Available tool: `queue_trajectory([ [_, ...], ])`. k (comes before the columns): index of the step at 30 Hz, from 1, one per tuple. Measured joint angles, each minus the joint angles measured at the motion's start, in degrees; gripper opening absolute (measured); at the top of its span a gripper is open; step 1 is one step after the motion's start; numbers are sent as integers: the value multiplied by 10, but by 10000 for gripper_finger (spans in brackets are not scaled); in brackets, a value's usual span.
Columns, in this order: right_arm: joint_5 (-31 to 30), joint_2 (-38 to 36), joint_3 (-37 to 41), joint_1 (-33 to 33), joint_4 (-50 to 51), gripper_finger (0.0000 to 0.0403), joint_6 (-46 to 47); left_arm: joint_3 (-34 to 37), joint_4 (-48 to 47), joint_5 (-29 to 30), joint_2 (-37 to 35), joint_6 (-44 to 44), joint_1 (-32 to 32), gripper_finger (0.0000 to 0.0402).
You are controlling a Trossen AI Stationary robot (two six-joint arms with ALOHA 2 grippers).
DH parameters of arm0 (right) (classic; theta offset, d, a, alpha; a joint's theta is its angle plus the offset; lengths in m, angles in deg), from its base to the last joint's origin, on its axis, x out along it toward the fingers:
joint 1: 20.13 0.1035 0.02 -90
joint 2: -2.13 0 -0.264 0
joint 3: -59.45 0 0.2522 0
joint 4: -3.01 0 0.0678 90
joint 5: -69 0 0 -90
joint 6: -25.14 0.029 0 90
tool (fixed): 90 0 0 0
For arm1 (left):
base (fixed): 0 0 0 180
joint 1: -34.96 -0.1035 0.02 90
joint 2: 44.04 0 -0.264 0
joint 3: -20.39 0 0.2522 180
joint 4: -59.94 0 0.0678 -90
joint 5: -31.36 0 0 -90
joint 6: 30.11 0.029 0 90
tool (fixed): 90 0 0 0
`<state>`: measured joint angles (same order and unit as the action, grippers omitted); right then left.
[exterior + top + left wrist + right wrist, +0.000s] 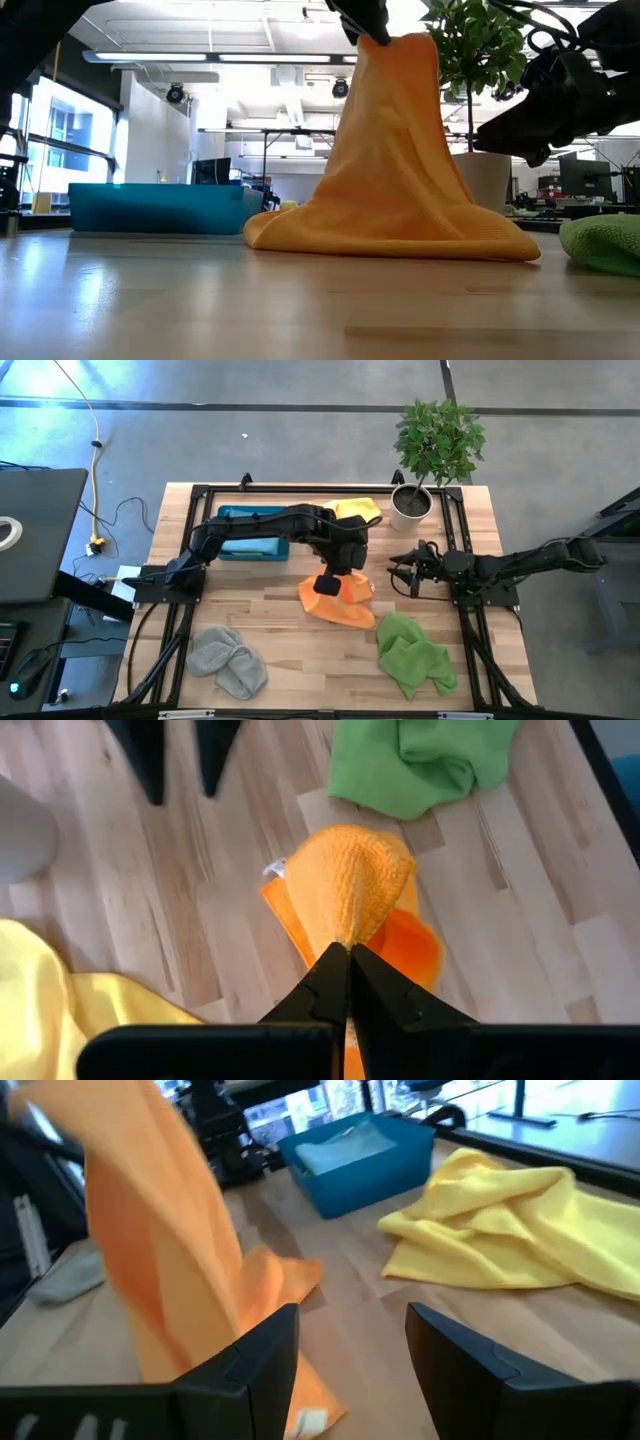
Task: Fold microfiber towels
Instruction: Fold the orange microfiber cloth
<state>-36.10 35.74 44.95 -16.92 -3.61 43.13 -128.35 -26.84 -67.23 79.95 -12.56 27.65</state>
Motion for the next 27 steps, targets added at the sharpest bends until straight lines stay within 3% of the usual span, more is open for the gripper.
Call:
queue_trajectory([
  [19,-13,200,0,24,-286,178,-85,0,43,4,-69,-19,-2,0],
  [22,-44,234,0,24,-316,178,-99,0,47,4,-74,-18,-2,0],
  [27,-38,297,-33,24,-337,178,-123,0,56,5,-81,-15,-2,0],
])
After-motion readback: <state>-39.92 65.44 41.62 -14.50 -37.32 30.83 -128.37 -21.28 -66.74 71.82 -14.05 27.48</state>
